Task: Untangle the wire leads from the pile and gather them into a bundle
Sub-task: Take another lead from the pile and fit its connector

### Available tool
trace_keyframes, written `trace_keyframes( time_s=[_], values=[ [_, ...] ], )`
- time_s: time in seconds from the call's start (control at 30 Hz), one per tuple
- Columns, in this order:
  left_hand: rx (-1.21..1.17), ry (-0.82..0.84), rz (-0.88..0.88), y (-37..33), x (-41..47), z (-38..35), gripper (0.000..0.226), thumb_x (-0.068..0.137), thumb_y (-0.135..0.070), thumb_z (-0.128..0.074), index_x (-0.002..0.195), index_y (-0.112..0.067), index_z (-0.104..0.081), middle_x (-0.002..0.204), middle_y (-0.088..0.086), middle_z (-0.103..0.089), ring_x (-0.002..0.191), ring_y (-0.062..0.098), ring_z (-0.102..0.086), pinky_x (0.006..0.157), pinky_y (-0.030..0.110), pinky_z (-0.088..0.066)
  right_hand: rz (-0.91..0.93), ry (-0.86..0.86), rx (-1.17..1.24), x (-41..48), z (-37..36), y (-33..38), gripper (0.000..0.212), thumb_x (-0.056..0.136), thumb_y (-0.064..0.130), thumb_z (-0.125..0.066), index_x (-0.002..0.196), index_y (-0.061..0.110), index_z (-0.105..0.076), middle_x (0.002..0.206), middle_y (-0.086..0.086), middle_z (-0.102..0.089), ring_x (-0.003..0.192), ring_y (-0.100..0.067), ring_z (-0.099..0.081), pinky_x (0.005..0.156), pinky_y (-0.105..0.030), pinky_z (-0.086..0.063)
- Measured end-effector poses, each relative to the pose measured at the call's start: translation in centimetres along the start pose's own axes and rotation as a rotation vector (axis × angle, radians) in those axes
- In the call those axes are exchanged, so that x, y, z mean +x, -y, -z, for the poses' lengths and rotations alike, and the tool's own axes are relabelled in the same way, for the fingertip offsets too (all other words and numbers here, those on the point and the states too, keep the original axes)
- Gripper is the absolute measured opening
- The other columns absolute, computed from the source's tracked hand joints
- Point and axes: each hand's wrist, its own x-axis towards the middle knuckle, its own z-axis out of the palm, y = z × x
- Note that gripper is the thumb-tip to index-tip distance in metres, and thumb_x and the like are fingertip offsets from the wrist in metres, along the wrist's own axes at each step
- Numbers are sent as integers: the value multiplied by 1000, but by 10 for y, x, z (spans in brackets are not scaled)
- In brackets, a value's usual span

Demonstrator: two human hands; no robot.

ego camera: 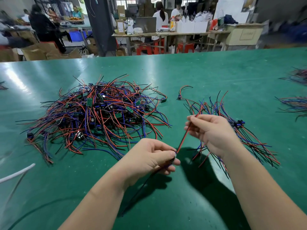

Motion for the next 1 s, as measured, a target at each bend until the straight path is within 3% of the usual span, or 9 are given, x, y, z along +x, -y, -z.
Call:
trace_keyframes(
  time_s=[0.17, 0.33, 0.47, 0.57, 0.67, 0.73, 0.83, 0.9, 1.0],
  values=[
    [58, 67, 43, 4, 0, -9, 4, 91, -3, -59, 89, -6, -61, 76, 10, -73, 59, 16, -67, 54, 23, -53, 20, -89, 19, 5, 11, 0, 15, 89, -9, -53, 84, 0, -63, 72, -13, -64, 55, -14, -67, 56, -21, -56],
    [99, 139, 35, -2, -6, -1, 16, 82, -6, -69, 94, -4, -59, 83, 13, -74, 66, 19, -70, 58, 25, -56, 3, -174, 29, 6, 10, 1, 13, 91, 5, -53, 83, 1, -63, 54, -10, -66, 48, -18, -67, 41, -19, -49],
    [89, 242, 17, -4, -10, 2, 18, 75, -11, -69, 92, -8, -62, 84, 12, -75, 69, 18, -71, 56, 21, -53, -1, -136, 18, 6, 5, 0, 28, 98, 21, -45, 81, 5, -62, 51, -11, -64, 43, -18, -63, 36, -19, -44],
    [-55, 331, 0, -1, -11, 4, 24, 81, -8, -63, 103, -12, -70, 86, 11, -74, 74, 19, -71, 66, 24, -55, -72, -10, 45, 6, 4, -2, 47, 103, 40, -28, 96, 8, -62, 59, -15, -68, 48, -22, -66, 40, -22, -49],
    [-299, 403, -115, -1, -7, 6, 35, 79, -15, -69, 113, -13, -69, 89, 6, -74, 82, 14, -69, 82, 29, -54, -156, 66, 31, 4, -3, -9, 44, 101, 49, -23, 117, 18, -51, 73, -19, -71, 51, -26, -66, 43, -30, -52],
    [-451, 407, -192, -4, -6, 5, 34, 76, -24, -76, 109, -21, -71, 96, 3, -74, 85, 11, -69, 81, 28, -54, -176, 113, 56, 0, -9, -14, 30, 102, 44, -28, 122, 27, -41, 68, -14, -71, 46, -23, -62, 39, -30, -48],
    [-686, 311, -278, -8, -3, 4, 33, 63, -23, -87, 94, -23, -76, 102, 7, -73, 81, 12, -71, 74, 25, -57, -140, 319, -87, -7, -12, -24, 28, 99, 20, -47, 127, 17, -44, 73, -8, -69, 52, -18, -61, 46, -29, -50],
    [-798, 174, -311, -9, -2, 5, 37, 50, -19, -93, 82, -19, -77, 101, 11, -73, 77, 13, -72, 69, 23, -58, -66, 444, -190, -12, -15, -28, 33, 85, 10, -66, 117, 11, -59, 77, -8, -69, 57, -17, -62, 50, -26, -49],
    [-809, -25, -383, -6, 1, 2, 33, 49, -12, -88, 75, -12, -67, 94, 16, -73, 74, 19, -73, 63, 23, -58, -7, 522, -8, -17, -21, -28, 30, 61, 17, -87, 88, 12, -74, 74, -6, -68, 57, -14, -61, 54, -19, -47]
  ],
)
